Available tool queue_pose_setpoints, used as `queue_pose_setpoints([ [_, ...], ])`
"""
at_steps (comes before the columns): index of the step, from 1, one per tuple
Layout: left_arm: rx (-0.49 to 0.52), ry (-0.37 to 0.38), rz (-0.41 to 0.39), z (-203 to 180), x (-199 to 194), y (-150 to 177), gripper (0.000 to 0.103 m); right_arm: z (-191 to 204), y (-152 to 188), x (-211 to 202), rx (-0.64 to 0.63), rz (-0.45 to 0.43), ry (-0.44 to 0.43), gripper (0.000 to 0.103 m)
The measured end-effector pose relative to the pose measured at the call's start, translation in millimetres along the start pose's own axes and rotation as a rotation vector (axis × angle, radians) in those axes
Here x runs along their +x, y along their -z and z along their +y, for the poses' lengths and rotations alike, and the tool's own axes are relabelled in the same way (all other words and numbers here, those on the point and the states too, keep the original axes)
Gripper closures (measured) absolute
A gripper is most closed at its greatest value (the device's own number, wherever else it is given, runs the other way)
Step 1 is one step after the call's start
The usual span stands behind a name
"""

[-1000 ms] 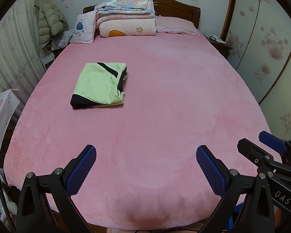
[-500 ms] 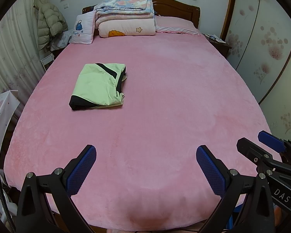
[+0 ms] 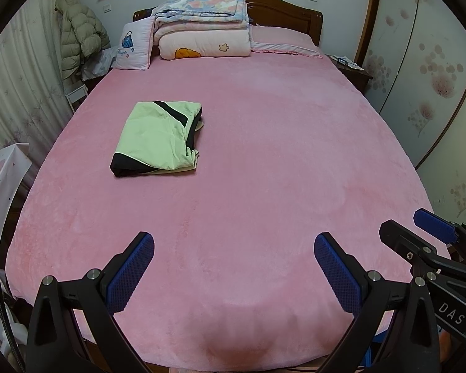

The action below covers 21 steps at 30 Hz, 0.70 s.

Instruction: Fold large clothes

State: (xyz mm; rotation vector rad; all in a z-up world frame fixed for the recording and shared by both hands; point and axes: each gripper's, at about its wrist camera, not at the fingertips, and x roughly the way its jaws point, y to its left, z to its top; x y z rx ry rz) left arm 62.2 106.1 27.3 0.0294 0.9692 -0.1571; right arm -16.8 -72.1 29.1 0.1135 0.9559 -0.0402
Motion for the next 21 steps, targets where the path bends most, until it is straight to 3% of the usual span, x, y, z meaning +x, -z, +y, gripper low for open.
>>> queue_pose_setpoints([
  [21, -0.008, 0.0, 0.015, -10, 5, -6, 0.001, -12, -9, 8, 0.0, 0.012, -0.01, 0.037],
])
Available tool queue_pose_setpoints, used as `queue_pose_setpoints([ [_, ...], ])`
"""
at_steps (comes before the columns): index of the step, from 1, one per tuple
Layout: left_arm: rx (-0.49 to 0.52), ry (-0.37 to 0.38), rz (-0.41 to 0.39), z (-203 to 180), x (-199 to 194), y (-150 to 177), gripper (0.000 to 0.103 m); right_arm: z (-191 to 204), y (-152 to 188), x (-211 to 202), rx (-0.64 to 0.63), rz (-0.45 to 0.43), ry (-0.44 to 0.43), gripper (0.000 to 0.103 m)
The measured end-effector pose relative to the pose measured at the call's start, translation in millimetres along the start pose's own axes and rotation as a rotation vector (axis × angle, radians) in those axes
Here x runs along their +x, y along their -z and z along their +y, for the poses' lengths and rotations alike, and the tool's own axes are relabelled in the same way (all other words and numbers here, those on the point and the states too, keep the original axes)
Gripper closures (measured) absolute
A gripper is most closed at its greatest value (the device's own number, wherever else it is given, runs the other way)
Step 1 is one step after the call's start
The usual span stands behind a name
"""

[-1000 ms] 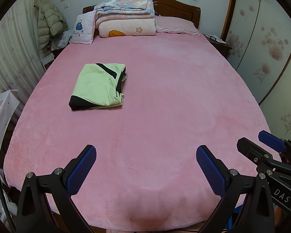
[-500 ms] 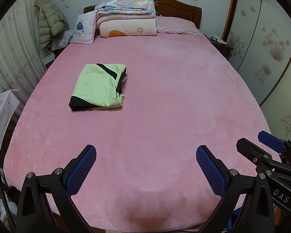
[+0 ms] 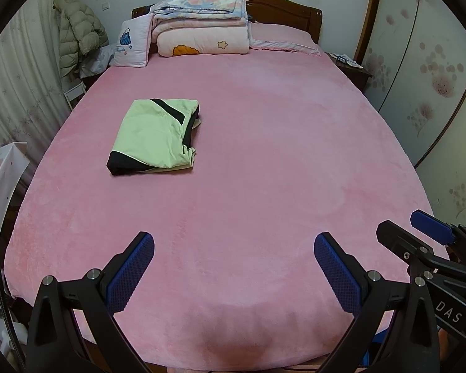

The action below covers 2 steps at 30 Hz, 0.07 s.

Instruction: Fold large clothes

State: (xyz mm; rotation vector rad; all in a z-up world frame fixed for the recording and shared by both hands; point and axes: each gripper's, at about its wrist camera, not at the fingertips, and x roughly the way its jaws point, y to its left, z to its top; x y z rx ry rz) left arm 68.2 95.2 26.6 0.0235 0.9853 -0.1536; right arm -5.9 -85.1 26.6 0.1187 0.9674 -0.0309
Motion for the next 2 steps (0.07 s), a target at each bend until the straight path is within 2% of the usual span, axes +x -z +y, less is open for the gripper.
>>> queue_pose_setpoints([
  [2, 0.003, -0.003, 0.0, -1.3, 0.5, -1.2, 0.001, -0.1, -0.2, 0.0, 0.0, 0.0, -0.001, 0.037],
])
